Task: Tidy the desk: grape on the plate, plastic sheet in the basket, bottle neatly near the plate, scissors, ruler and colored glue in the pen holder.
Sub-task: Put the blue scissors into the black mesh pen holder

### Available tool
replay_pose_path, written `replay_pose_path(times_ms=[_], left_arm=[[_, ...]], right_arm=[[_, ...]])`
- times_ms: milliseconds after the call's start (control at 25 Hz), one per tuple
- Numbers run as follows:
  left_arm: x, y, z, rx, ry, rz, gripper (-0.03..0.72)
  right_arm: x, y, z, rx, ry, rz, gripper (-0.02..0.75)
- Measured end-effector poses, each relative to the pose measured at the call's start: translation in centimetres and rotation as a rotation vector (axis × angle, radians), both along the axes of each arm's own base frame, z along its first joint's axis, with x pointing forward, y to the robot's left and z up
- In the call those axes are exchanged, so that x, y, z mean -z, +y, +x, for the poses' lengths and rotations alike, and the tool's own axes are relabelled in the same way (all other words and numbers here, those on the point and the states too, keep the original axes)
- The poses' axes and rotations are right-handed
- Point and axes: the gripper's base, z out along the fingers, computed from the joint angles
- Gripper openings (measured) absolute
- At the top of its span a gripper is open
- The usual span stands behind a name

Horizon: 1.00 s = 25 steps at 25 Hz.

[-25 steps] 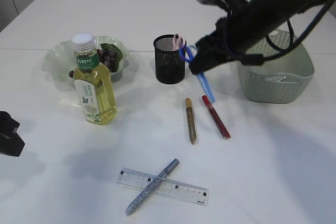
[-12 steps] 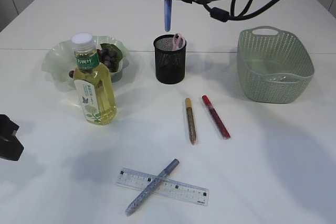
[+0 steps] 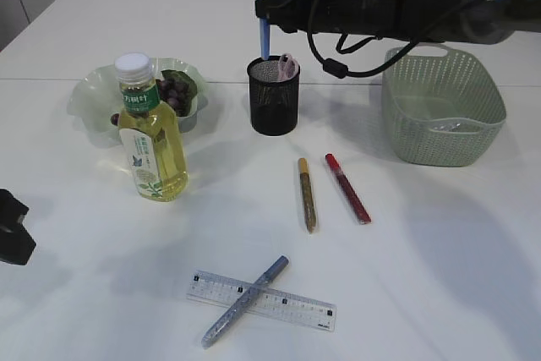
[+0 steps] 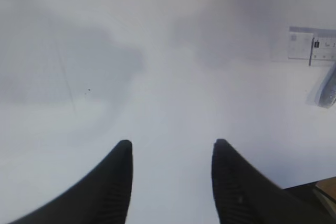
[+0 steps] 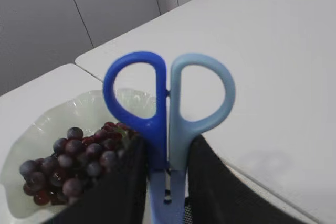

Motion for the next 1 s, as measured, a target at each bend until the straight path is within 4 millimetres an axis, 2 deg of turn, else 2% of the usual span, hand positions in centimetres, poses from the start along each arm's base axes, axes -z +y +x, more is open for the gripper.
replay_pose_path(times_ms=[120, 200, 400, 560, 680, 760, 920, 1000], left_arm=[[0.0, 0.0, 0.0, 0.000, 0.000, 0.000, 0.359], [0.0, 0.0, 0.0, 0.000, 0.000, 0.000, 0.358], [0.0, 0.0, 0.0, -0.002, 0.001, -0.003, 0.351], [0.0, 0.0, 0.0, -0.003, 0.004, -0.007, 0.351], [0.0, -0.1, 0.0, -0.004, 0.005, -0.009, 0.350], [0.0, -0.1, 0.0, -0.004, 0.006, -0.008, 0.350], [0.0, -0.1, -0.1, -0.004, 0.008, -0.008, 0.350], [0.0, -0.1, -0.1, -0.004, 0.008, -0.008, 0.350]], right_arm=[[1.5, 0.0, 0.3, 0.006, 0.015, -0.021, 0.195], [1.7, 0.0, 0.4, 0.011, 0.016, -0.028, 0.224], [1.5, -0.1, 0.5, 0.016, 0.012, -0.022, 0.423], [1.1, -0.1, 0.4, 0.025, 0.035, 0.011, 0.463], [-0.6, -0.3, 0.0, 0.051, 0.073, 0.046, 0.467], [-2.7, -0.5, -0.6, 0.071, 0.112, 0.061, 0.468], [-6.8, -1.1, -2.9, 0.077, 0.227, 0.011, 0.467], [-8.1, -1.5, -4.4, 0.085, 0.346, -0.019, 0.448]])
